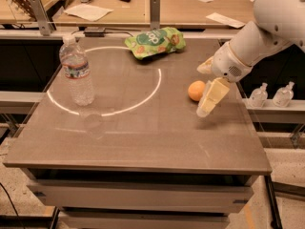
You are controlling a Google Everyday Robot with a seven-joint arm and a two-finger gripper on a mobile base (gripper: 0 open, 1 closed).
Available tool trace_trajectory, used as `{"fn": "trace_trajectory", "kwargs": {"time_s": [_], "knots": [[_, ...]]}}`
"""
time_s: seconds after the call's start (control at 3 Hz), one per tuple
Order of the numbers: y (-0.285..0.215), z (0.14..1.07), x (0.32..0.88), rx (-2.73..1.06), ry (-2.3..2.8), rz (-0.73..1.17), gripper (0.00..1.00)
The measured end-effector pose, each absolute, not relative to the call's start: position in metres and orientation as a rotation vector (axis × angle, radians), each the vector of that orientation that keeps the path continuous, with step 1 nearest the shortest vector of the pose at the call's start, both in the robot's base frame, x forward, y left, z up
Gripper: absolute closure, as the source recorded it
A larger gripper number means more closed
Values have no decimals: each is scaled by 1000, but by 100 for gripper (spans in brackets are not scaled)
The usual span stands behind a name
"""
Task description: Move orange near water bottle
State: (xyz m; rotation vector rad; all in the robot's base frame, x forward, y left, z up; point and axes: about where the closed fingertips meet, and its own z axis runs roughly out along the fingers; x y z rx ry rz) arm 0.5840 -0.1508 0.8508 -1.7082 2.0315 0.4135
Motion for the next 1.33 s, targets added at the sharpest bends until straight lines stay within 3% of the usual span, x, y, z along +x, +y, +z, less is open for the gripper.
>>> {"fn": "trace_trajectory", "kwargs": {"time_s": [0.33, 1.33], "knots": [[-159, 844, 588, -1696, 2045, 432, 18], [-159, 844, 587, -1727, 2020, 483, 86]]}}
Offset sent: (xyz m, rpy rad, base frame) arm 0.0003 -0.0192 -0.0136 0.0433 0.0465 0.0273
